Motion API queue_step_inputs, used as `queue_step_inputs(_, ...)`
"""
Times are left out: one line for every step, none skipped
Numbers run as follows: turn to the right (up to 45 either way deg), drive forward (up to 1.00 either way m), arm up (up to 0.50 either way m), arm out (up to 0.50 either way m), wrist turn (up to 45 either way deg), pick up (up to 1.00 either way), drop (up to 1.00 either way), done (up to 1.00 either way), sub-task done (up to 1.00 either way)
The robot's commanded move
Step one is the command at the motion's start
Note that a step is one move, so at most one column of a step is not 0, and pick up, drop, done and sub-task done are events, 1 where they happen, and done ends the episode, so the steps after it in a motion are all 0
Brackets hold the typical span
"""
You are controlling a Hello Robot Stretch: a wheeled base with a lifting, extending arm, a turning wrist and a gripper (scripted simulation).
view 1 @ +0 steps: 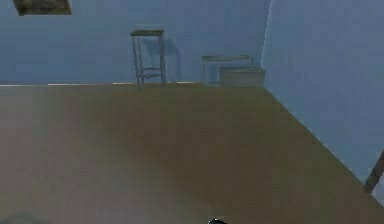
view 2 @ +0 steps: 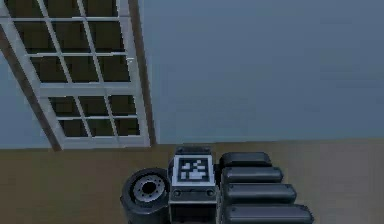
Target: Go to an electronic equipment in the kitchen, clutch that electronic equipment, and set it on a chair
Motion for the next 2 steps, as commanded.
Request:
queue_step_inputs(-45.0,0.0,0.0,0.0,0.0,0.0,0.0,0.0,0.0)
queue_step_inputs(-42.0,0.0,0.0,0.0,0.0,0.0,0.0,0.0,0.0)
